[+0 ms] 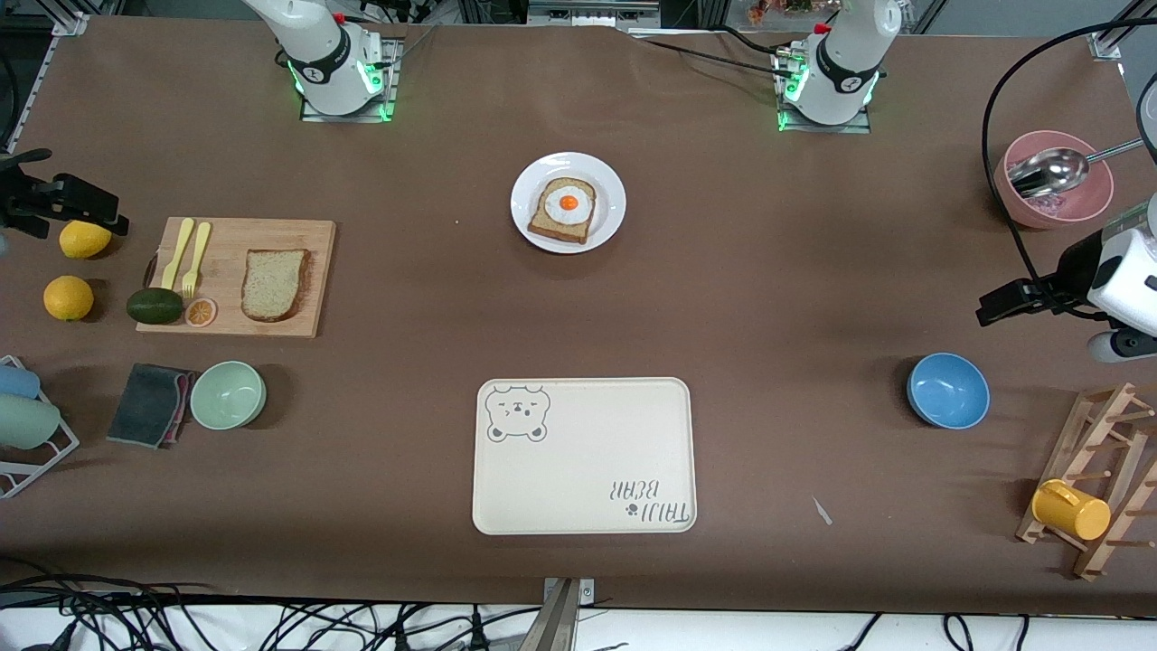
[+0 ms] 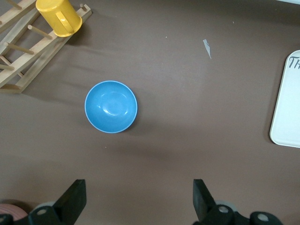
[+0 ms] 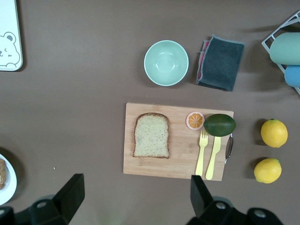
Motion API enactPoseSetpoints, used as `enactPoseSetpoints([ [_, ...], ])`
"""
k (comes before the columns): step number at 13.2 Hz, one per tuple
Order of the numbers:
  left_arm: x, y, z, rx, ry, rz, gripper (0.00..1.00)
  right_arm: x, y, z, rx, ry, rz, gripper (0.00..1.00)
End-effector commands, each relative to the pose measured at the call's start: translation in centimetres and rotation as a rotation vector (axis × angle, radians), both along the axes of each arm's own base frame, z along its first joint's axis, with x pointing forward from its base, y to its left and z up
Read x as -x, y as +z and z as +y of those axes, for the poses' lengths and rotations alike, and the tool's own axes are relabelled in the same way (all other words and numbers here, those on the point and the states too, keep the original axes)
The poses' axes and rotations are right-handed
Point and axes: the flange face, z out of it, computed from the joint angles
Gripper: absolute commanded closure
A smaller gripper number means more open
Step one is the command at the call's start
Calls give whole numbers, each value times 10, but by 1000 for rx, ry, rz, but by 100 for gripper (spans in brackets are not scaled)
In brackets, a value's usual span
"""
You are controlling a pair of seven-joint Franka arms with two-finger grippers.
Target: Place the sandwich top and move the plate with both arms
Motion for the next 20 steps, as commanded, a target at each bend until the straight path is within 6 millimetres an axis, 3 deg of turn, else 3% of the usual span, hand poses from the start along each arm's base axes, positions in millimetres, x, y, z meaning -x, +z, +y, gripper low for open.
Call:
enactPoseSetpoints([
  [1,-2,5,1,-28,-18,-5,0,1,4,0,-1,7,-13,0],
  [20,-2,8,-1,-28,-16,-11,0,1,-1,-2,19,19,19,0],
])
